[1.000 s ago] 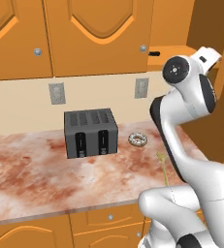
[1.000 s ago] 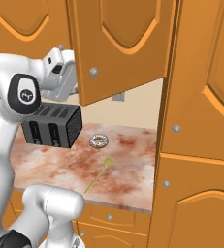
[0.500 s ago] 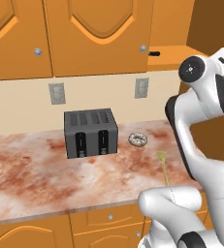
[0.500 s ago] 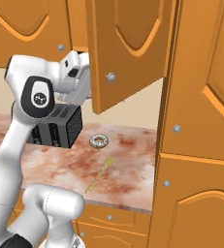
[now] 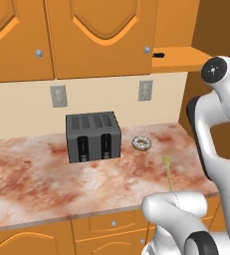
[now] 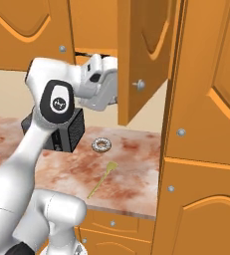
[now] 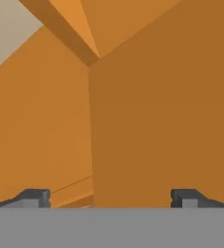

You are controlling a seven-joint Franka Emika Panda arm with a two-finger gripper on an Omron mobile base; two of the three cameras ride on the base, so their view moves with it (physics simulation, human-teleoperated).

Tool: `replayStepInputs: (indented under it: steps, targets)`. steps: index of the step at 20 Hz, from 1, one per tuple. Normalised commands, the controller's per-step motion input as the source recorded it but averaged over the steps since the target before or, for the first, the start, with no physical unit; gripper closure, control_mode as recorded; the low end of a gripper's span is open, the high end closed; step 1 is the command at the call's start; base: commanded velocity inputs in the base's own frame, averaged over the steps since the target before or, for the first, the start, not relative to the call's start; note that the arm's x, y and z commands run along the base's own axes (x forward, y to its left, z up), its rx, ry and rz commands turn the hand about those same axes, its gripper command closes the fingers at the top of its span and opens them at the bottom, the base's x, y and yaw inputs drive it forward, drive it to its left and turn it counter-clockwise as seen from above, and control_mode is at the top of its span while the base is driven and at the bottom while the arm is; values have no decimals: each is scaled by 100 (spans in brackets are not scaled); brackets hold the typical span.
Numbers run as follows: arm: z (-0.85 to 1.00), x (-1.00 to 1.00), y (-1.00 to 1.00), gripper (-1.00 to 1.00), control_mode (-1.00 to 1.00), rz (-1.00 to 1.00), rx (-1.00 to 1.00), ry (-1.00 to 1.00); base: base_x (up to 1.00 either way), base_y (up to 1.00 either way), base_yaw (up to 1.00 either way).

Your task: Pick the pan from the cabinet and place it on the stove. Then turn on the stove burner for the pan.

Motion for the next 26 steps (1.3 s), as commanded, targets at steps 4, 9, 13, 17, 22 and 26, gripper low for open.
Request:
replayStepInputs:
  steps: [4,9,13,17,22,26]
  targets:
    - [0,-2,-60,-100,-100,-7,0,0,0,0,0]
    - [-1,-6,-53,-100,-100,-5,0,0,0,0,0]
    - [0,-48,8,-100,-100,1,3,-11,0,0,0]
    - [-3,-48,91,-100,-100,9,0,-19,0,0,0]
    - [0,-23,100,-100,-100,7,0,-16,0,0,0]
    - [0,-5,100,-100,-100,9,0,-14,0,0,0]
